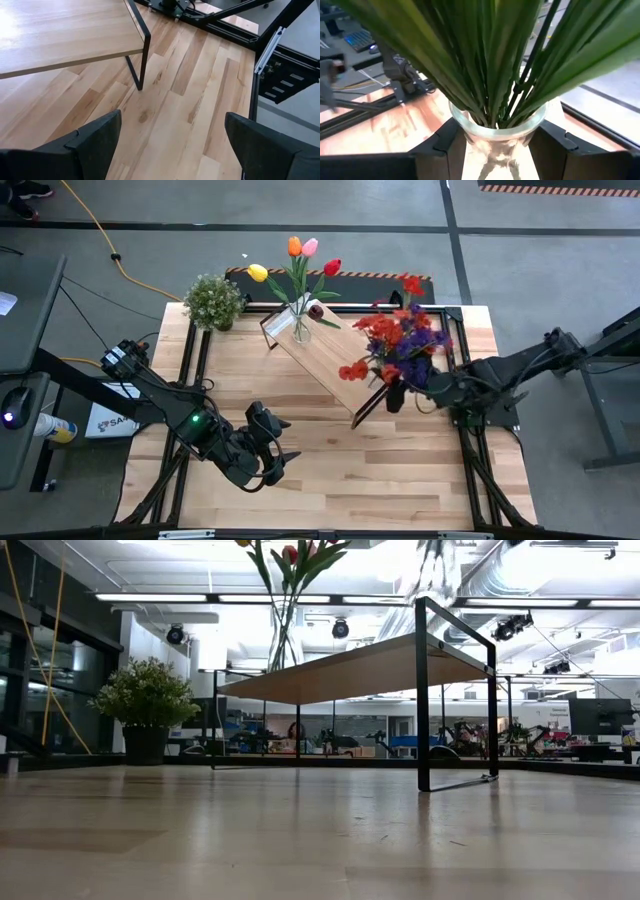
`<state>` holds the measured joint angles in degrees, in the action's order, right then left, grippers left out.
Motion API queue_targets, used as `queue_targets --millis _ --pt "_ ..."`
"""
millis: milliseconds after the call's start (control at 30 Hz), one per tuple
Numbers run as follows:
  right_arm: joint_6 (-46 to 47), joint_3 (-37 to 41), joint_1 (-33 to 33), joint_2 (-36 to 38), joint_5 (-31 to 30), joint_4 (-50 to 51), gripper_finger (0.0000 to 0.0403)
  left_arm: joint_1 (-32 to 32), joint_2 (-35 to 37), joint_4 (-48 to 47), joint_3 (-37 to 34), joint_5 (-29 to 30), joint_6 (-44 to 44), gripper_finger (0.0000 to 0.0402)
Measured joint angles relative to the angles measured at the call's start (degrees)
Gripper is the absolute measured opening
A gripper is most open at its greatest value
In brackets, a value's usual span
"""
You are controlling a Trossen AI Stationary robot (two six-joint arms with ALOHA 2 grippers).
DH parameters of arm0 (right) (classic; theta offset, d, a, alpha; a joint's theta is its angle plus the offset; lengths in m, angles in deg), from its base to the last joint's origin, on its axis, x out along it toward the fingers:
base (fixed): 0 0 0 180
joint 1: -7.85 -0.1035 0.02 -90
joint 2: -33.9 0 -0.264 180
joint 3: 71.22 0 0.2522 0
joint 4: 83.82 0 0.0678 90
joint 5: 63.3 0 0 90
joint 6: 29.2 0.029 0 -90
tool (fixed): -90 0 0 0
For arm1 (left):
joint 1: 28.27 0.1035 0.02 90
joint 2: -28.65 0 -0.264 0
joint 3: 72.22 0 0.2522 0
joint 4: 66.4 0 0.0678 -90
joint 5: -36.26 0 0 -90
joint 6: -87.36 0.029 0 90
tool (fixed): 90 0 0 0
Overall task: Pick and place flowers into a vace then onto a shelf
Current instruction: Put the transparent flower vase on the shelf
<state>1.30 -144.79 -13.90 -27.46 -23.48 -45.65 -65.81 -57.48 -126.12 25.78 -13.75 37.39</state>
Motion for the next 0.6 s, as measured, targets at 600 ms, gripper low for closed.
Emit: queue_targets --millis 600 --pt "-6.6 5.2 12.2 -4.1 14.8 -10.2 0.0165 0.0 0.0 0.0 0.0 0.6 0.0 0.0388"
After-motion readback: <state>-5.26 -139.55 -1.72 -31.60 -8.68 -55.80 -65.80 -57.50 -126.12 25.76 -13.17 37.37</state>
